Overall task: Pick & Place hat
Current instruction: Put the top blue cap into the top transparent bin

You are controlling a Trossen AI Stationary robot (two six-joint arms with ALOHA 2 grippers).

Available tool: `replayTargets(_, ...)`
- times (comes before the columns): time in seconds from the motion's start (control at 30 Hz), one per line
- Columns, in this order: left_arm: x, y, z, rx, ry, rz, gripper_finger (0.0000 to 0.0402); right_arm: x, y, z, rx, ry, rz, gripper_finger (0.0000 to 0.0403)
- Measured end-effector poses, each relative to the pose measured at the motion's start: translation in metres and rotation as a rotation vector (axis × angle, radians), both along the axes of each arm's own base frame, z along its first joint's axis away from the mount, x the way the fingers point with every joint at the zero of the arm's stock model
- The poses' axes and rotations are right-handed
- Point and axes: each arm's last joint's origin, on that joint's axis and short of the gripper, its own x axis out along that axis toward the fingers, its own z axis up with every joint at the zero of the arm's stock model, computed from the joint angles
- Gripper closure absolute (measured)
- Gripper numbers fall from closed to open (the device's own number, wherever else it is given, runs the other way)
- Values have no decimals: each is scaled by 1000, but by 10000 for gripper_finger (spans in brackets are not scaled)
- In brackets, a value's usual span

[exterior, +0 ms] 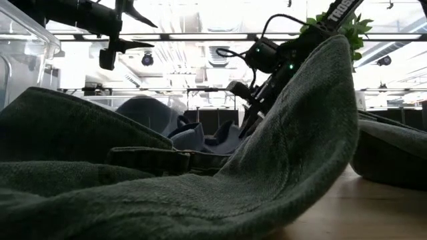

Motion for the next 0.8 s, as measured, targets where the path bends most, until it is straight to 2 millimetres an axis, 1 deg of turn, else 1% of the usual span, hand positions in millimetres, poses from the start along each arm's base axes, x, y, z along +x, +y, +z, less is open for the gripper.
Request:
replayTargets(0.07, 0, 0, 0, 0, 0, 0, 211, -2, 1, 10, -34, 11, 2, 390)
replayTargets(0.2, 0, 0, -1, 0, 2, 3, 211, -9, 3, 39, -99, 3, 5, 392)
replayTargets(0.37, 0, 0, -1, 2, 4, 5, 211, -23, 9, 70, -168, 27, 21, 392)
replayTargets(0.53, 0, 0, -1, 7, 13, 6, 211, -35, 23, 105, -273, -10, 38, 392)
replayTargets(0.63, 0, 0, -2, 47, 48, 9, 211, -42, 31, 128, -329, -36, 25, 392)
replayTargets(0.8, 0, 0, -2, 64, 63, 10, 211, -49, 39, 151, -398, -34, -2, 391)
